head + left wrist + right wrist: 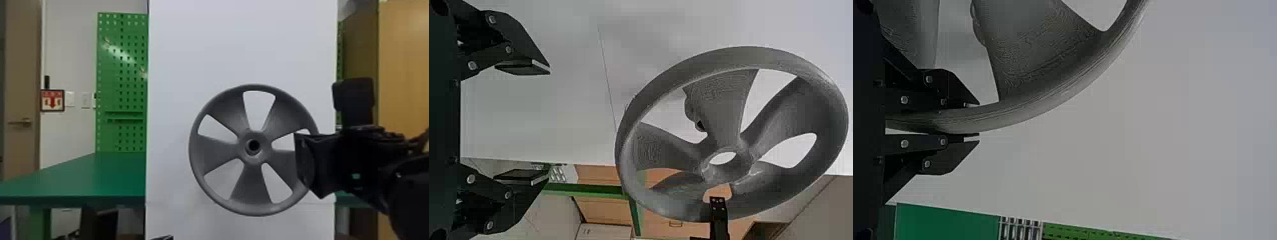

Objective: Hold the wheel and insert it

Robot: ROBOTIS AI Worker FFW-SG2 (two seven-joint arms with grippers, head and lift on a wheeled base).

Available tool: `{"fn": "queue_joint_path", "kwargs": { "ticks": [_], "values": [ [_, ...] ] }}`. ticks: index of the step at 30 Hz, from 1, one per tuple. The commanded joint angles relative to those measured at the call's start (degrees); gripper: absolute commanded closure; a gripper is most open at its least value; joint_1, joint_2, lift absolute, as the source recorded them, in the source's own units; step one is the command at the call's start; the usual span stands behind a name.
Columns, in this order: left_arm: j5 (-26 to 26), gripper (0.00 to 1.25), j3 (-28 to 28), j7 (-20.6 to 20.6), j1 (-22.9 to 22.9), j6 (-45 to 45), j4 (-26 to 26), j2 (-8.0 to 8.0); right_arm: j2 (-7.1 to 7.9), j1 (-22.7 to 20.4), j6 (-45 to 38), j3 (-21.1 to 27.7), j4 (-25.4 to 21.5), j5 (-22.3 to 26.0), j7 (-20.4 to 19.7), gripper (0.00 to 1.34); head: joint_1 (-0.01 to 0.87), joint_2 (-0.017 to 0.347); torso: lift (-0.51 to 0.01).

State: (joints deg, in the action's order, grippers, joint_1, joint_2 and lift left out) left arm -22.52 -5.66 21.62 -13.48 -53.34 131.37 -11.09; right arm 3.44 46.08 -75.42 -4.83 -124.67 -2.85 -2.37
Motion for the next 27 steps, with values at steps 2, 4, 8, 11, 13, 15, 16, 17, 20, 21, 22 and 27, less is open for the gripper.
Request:
{"fn": "queue_joint_path", "kwargs": {
  "ticks": [2,4,8,11,13,15,16,17,20,21,22,27],
  "values": [
    [-0.06,0.50,-0.05,0.00,-0.05,0.08,-0.07,-0.07,0.07,-0.03,0.36,-0.01,0.39,0.04,0.00,1.13,0.000,0.006,-0.496],
    [-0.06,0.50,-0.05,0.00,-0.05,-0.01,-0.07,0.02,0.07,0.06,0.36,-0.01,0.39,0.04,0.00,1.13,0.000,0.006,-0.496],
    [-0.15,0.50,-0.05,0.00,-0.05,0.08,-0.15,-0.07,0.16,-0.03,1.15,0.08,0.74,0.04,0.00,1.13,0.000,0.006,-0.496],
    [-0.15,0.50,-0.14,0.00,-0.14,0.08,-0.15,-0.07,0.16,0.06,1.59,0.35,1.53,0.39,0.00,1.13,0.000,0.006,-0.496],
    [-0.24,0.50,-0.14,0.00,-0.14,0.08,-0.24,-0.07,0.25,0.06,2.20,0.35,2.06,0.56,0.00,1.13,0.000,0.006,-0.496],
    [-0.24,0.50,-0.22,0.00,-0.14,-0.01,-0.24,-0.07,0.25,0.15,2.73,0.26,2.41,0.56,0.00,1.13,0.000,0.006,-0.496],
    [-0.24,0.50,-0.22,0.00,-0.14,0.08,-0.24,-0.07,0.25,0.15,2.91,0.35,2.68,0.56,0.00,1.13,0.000,0.006,-0.496],
    [-0.24,0.50,-0.22,0.00,-0.14,-0.01,-0.24,-0.07,0.25,0.32,2.91,0.35,2.85,0.56,0.00,1.13,0.000,0.006,-0.496],
    [-0.24,0.50,-0.22,0.00,-0.14,-0.01,-0.24,-0.07,0.25,0.59,2.99,0.26,3.55,0.56,0.00,1.13,0.000,0.006,-0.496],
    [-0.24,0.50,-0.22,0.00,-0.14,-0.01,-0.24,-0.07,0.25,0.67,3.08,0.26,3.73,0.56,0.00,1.13,0.000,0.006,-0.496],
    [-0.24,0.50,-0.22,0.00,-0.14,-0.01,-0.24,-0.07,0.25,0.76,3.26,0.26,3.91,0.48,0.00,1.13,0.000,0.006,-0.496],
    [-0.24,0.50,-0.22,0.00,-0.14,0.08,-0.24,-0.07,0.34,0.85,4.58,0.26,4.70,0.48,0.00,1.13,0.000,0.006,-0.496]
  ]
}}
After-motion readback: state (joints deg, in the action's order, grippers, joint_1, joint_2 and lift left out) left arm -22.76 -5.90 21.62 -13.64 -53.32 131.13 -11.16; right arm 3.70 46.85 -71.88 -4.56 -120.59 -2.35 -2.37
